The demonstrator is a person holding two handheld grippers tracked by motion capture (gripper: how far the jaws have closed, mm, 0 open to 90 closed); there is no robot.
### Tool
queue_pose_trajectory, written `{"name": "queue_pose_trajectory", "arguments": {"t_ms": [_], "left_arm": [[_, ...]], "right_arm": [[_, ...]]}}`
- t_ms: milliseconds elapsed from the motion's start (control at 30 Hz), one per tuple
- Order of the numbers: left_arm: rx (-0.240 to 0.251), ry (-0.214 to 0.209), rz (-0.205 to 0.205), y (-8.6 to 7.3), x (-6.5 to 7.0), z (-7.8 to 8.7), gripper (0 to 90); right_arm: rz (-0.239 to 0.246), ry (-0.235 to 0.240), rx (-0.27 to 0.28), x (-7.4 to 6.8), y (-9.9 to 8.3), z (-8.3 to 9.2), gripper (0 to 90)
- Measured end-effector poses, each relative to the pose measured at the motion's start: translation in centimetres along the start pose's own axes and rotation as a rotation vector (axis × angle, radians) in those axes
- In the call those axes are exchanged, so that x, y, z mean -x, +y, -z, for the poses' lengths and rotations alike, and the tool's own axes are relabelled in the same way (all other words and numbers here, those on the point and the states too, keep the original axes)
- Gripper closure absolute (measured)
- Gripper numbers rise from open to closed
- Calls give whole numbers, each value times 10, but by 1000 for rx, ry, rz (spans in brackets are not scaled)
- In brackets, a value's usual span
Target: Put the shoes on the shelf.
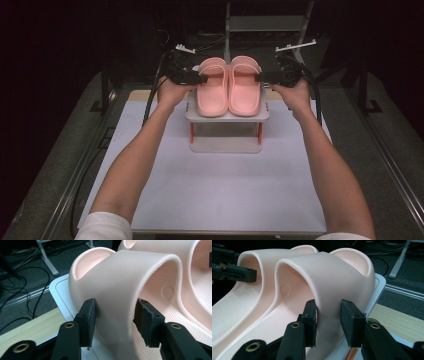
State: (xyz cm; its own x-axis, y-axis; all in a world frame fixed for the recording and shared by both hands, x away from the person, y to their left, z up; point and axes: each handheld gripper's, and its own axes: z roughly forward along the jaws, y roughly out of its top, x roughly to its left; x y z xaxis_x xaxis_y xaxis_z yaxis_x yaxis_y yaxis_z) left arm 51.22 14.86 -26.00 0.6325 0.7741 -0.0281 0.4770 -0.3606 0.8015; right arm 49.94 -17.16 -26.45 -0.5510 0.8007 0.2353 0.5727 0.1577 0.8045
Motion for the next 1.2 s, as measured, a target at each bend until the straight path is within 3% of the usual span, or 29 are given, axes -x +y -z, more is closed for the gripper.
{"name": "queue_pose_trajectory", "arguments": {"t_ms": [67,367,600,900,1200], "left_arm": [[4,11,-13,0,3,1,480],[41,4,12,-9,0,11,438],[57,-4,3,-16,-2,20,414],[62,3,-10,-24,0,29,369],[81,-4,3,-32,-2,39,317]], "right_arm": [[-2,7,18,-1,-1,1,636],[4,41,26,2,-6,14,568],[-7,86,45,5,-12,23,537],[0,113,48,0,-18,29,515],[24,153,48,-11,-18,31,467]]}}
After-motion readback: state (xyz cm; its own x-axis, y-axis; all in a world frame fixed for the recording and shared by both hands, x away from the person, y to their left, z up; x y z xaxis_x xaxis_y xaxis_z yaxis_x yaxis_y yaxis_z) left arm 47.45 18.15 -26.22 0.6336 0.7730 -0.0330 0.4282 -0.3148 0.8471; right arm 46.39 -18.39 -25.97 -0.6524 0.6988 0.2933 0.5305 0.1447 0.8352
